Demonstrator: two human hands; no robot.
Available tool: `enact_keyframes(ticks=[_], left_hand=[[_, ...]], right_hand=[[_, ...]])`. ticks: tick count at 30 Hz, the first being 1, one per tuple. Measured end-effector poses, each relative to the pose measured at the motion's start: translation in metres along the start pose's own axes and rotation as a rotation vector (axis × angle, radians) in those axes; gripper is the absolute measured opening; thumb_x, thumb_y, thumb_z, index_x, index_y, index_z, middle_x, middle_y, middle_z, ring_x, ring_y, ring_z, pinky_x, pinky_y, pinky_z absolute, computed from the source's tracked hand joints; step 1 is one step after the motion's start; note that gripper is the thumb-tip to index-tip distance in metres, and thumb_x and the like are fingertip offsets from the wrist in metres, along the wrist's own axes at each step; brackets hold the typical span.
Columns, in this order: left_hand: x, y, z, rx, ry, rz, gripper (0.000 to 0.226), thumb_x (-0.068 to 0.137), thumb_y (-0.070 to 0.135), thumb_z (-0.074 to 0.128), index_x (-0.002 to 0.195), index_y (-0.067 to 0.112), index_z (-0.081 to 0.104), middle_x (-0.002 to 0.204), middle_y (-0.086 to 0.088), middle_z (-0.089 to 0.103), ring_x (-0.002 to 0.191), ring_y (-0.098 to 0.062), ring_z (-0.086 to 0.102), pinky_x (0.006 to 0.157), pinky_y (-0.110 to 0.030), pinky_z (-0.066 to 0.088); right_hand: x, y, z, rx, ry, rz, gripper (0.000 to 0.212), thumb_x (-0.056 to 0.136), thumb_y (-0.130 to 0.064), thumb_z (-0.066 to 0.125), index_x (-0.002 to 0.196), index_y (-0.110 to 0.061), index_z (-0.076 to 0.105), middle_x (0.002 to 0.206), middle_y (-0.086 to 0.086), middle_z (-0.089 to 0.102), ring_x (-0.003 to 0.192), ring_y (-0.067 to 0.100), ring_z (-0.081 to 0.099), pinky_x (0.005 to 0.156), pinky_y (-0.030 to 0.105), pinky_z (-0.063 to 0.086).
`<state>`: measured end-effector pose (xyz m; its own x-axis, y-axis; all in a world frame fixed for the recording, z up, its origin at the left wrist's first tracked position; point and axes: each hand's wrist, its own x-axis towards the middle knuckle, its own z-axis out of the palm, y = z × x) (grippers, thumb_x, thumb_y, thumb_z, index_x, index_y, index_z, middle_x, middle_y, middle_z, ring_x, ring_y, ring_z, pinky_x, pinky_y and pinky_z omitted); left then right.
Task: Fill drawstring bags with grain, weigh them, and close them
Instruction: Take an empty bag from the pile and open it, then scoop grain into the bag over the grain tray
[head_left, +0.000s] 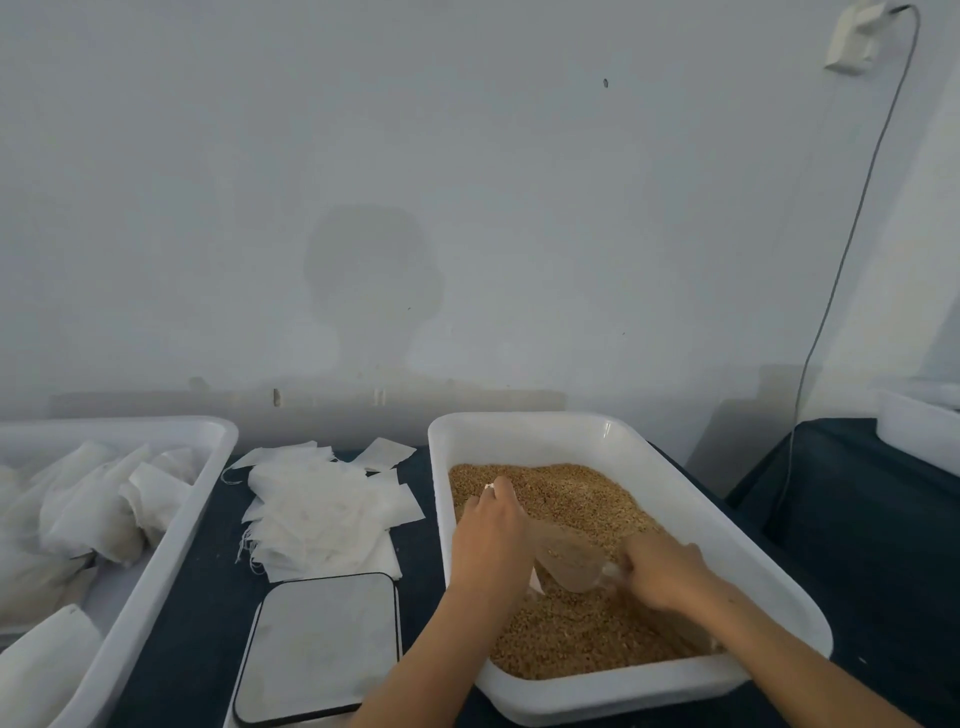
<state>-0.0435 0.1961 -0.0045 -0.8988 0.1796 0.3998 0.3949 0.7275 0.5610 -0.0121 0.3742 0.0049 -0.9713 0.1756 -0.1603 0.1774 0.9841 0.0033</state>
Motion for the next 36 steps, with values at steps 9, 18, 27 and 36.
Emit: enact_keyframes(ticks=[9,18,27,36], left_hand=[[0.000,-0.003,0.002,0.028,0.004,-0.003,0.021,0.096,0.004,0.034,0.113,0.011,0.043,0.104,-0.003,0.054,0.086,-0.013,0.040,0.077,-0.024,0.041],[-0.002,-0.003,0.002,0.052,-0.006,0.045,0.029,0.098,0.009,0.040,0.126,0.015,0.043,0.118,-0.005,0.050,0.104,-0.016,0.046,0.084,-0.025,0.042],[0.016,-0.009,-0.007,0.139,-0.144,0.169,0.034,0.085,-0.010,0.050,0.112,0.011,0.056,0.122,-0.006,0.042,0.108,-0.020,0.046,0.085,-0.026,0.043],[0.030,-0.012,0.009,0.225,-0.290,0.397,0.012,0.089,0.003,0.054,0.098,0.010,0.057,0.099,-0.003,0.052,0.096,-0.020,0.048,0.079,-0.030,0.041]], right_hand=[[-0.015,0.026,-0.060,-0.171,0.039,-0.157,0.011,0.088,-0.036,0.061,0.087,-0.034,0.050,0.082,-0.019,0.053,0.067,-0.006,0.045,0.051,0.012,0.024],[-0.019,0.011,-0.048,-0.097,-0.068,-0.426,0.014,0.085,-0.028,0.065,0.098,-0.024,0.063,0.098,-0.013,0.065,0.092,0.001,0.058,0.080,0.013,0.039],[-0.016,0.051,-0.047,0.367,-0.282,-0.428,0.006,0.088,-0.015,0.062,0.091,-0.018,0.060,0.094,-0.012,0.059,0.093,0.004,0.057,0.089,0.024,0.045],[-0.028,0.086,-0.079,0.495,-0.006,-0.303,0.004,0.089,-0.013,0.063,0.085,-0.012,0.062,0.077,-0.009,0.061,0.074,0.002,0.056,0.070,0.015,0.040]])
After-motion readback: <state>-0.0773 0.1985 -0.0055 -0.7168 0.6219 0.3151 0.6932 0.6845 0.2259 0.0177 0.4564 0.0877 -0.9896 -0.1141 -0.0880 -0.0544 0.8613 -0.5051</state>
